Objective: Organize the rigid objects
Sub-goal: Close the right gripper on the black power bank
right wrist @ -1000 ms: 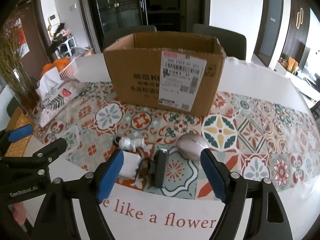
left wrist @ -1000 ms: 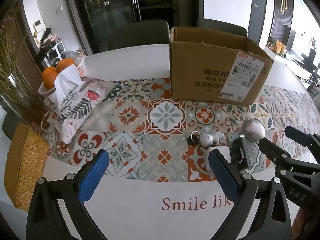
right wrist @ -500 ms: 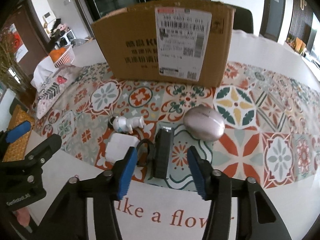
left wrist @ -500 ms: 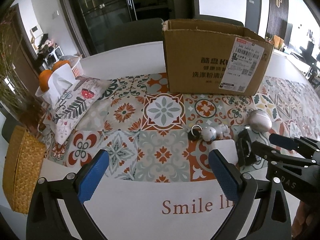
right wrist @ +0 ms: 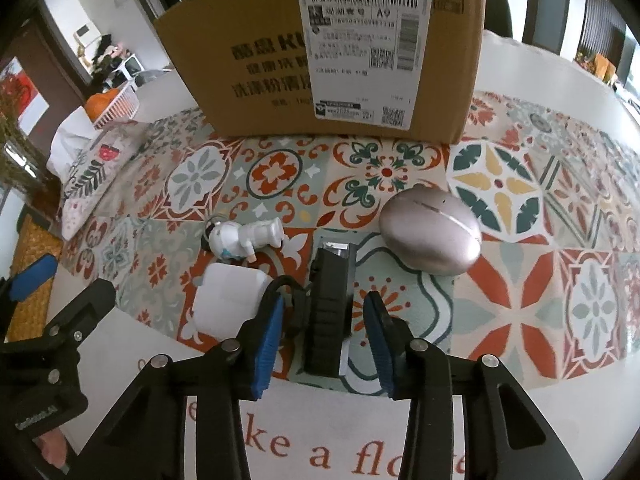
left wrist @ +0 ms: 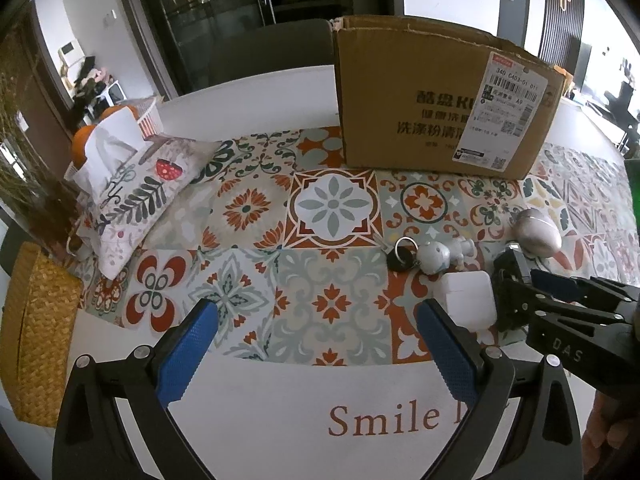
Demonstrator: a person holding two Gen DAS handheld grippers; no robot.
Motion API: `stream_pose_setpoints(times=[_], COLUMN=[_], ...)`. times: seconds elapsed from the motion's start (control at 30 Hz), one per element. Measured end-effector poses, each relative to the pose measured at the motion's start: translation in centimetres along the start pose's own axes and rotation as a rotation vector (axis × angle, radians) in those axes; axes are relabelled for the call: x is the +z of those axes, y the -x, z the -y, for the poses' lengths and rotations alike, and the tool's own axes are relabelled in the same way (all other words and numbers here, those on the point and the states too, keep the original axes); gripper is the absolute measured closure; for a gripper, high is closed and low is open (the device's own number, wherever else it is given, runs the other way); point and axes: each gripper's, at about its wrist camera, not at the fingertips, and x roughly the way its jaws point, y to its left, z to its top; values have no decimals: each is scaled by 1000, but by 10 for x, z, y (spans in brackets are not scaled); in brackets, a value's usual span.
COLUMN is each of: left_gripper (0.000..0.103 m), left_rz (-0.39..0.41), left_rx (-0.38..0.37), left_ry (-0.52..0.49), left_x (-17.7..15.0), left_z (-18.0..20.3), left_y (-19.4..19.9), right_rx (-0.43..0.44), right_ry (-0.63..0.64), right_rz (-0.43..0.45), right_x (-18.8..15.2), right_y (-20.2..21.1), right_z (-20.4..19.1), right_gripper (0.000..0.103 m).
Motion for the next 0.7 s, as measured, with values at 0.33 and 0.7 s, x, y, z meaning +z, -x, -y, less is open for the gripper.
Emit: stream_pose_setpoints(times=[0.33, 0.7], left_gripper=[2, 5], left_rz=[-22, -31], left_rx=[-5, -45], left_ry=[18, 24], left_x=[-4, -7], left_z=[-5, 5], left_y=[-8, -4], right_rx=[-11, -29], right_ry=[-13, -13], right_rz=[-16, 32], right_x=[-1, -7], right_y=[-12, 9], right_z=[-2, 2], right_gripper=[66, 68])
